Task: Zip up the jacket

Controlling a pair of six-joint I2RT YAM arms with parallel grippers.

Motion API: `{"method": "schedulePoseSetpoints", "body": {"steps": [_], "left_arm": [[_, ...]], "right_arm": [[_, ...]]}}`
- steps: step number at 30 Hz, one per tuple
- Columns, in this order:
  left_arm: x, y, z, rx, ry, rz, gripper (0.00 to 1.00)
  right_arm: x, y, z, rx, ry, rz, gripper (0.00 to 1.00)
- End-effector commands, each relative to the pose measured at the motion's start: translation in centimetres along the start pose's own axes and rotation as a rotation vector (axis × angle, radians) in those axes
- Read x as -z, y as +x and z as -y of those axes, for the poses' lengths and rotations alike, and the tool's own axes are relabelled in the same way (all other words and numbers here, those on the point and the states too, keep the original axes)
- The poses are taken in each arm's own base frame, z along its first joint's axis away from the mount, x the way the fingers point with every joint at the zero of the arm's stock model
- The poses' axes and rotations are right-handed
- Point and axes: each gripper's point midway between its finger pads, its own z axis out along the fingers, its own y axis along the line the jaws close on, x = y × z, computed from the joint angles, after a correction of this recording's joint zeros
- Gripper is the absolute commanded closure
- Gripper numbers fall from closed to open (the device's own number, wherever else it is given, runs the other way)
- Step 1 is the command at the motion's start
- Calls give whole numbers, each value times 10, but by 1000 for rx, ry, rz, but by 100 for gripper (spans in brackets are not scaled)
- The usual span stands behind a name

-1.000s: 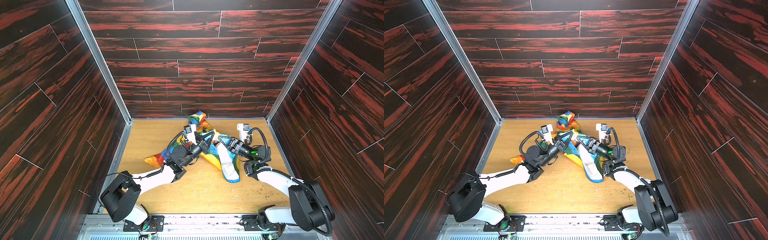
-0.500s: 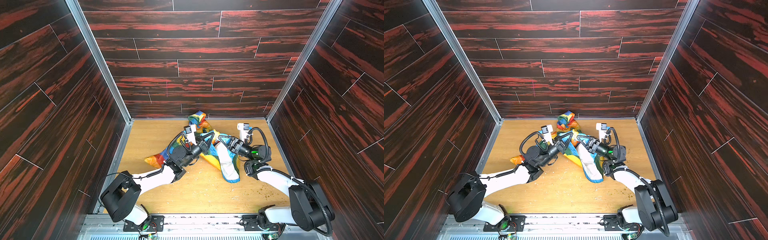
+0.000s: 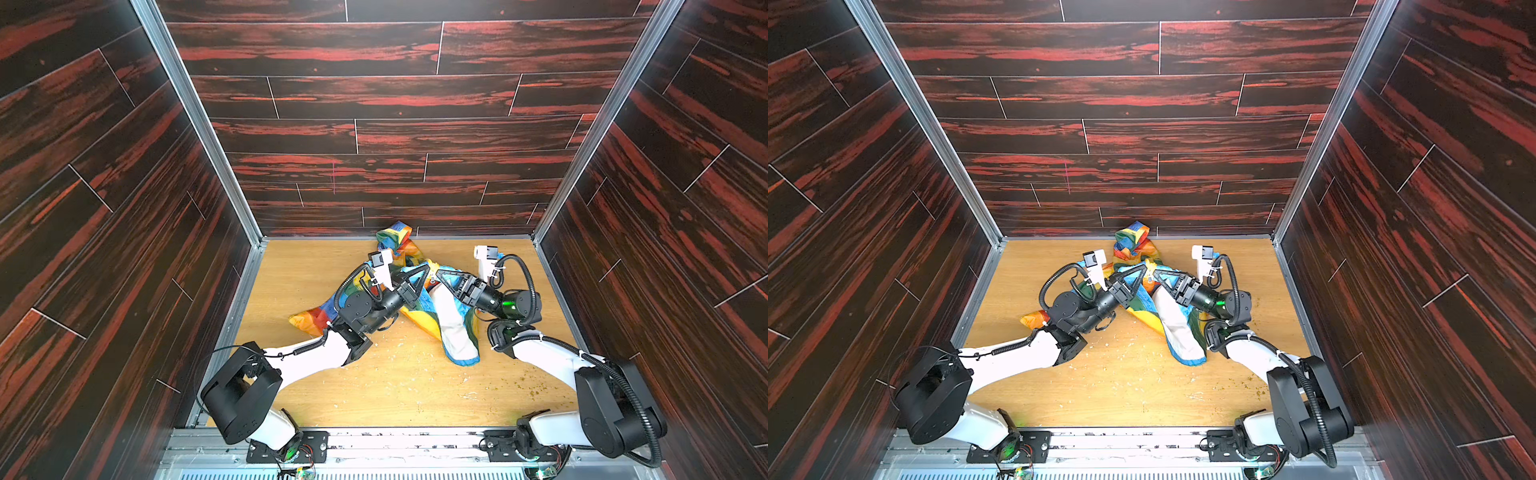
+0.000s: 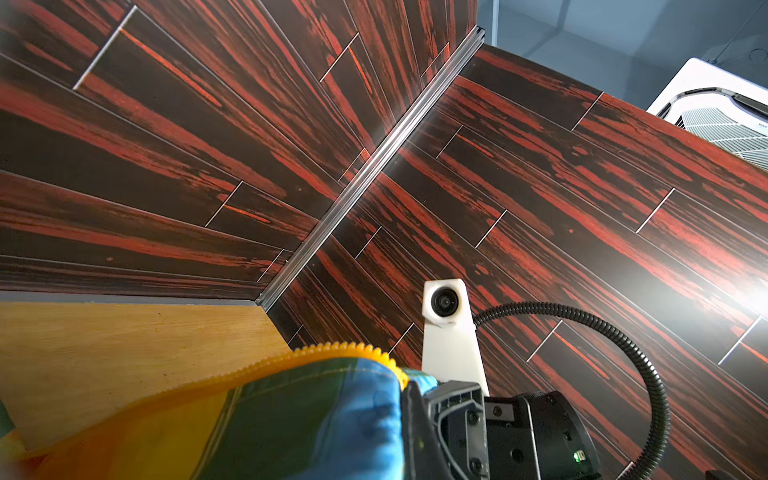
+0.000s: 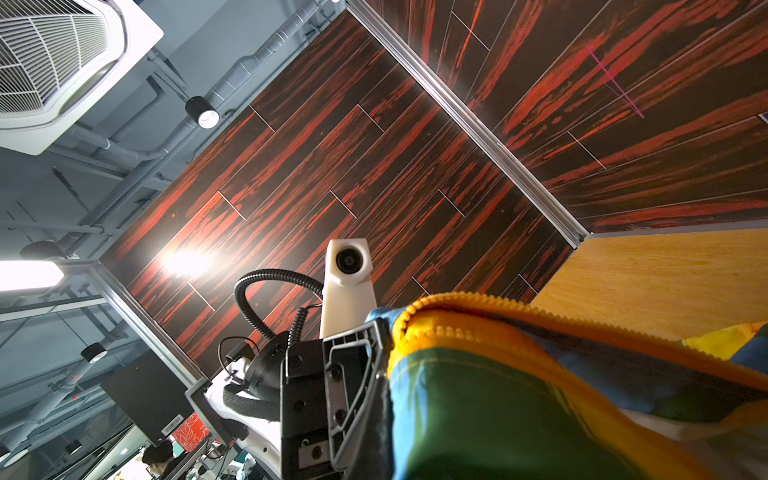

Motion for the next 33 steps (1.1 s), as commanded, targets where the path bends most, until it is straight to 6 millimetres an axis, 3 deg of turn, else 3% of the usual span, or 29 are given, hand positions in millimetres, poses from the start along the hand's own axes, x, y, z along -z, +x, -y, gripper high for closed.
{"method": "schedulePoseSetpoints", "body": {"steps": [1,12,24,33], "left_arm": [[3,-22,23,0,62,69,100],[1,-28,37,27,105,61,100],[12,-41,42,-2,86,100,100],[4,-39,45,7,102,83,100]], "right_arm": [[-4,-10,-16,47,-64,30,100],[-5,-13,-20,49,-75,35,100],[-4,-15,-28,57,-91,42,100],[-5,-14,-29,54,-94,31,100]]}}
